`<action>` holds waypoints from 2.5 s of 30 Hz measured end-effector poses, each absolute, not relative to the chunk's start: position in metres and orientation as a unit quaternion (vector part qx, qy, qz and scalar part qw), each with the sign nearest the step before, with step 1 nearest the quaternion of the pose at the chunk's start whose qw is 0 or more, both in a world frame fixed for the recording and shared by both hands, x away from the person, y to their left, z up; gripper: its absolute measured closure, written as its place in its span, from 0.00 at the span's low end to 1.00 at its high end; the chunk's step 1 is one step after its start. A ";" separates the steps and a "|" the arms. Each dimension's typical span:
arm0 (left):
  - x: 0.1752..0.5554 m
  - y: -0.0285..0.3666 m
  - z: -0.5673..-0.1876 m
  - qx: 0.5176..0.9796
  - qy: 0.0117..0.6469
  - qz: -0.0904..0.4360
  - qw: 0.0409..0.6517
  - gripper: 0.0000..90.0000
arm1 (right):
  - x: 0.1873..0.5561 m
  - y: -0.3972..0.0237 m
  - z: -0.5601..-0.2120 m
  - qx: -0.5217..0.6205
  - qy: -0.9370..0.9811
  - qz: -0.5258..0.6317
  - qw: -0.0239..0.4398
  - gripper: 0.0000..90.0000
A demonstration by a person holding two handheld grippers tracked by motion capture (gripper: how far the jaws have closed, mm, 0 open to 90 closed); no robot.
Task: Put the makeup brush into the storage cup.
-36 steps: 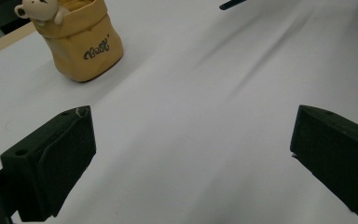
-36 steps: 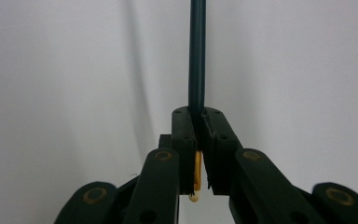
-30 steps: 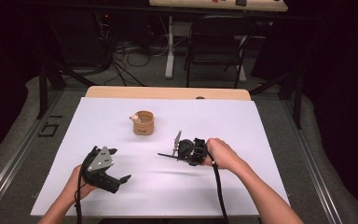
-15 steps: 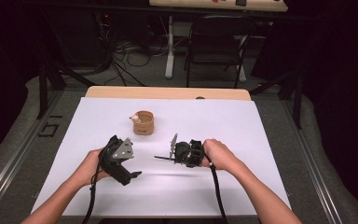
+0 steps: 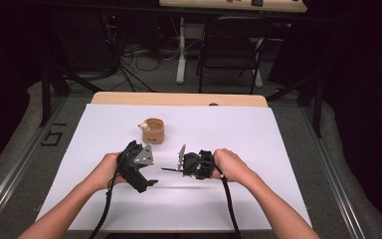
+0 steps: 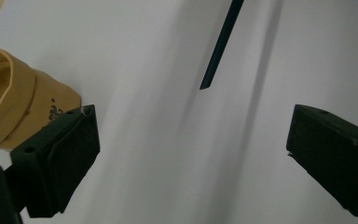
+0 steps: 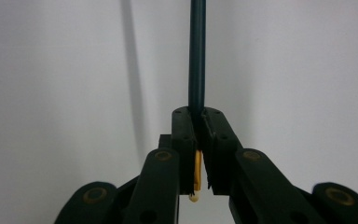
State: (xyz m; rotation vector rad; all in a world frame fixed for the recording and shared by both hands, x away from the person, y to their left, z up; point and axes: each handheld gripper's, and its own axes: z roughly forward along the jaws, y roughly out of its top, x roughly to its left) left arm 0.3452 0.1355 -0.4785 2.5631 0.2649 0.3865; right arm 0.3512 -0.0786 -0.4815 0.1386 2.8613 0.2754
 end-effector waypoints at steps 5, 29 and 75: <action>0.347 0.128 -0.480 0.952 0.087 0.141 0.257 0.09 | 0.350 -0.076 -0.481 0.042 0.985 0.095 0.136 0.94; 0.353 0.112 -0.487 0.958 0.049 0.104 0.262 0.71 | 0.343 -0.061 -0.476 0.017 0.983 0.113 0.143 0.94; 0.345 0.127 -0.511 0.938 0.071 0.074 0.332 0.95 | 0.356 -0.103 -0.477 0.153 0.955 0.231 0.108 0.11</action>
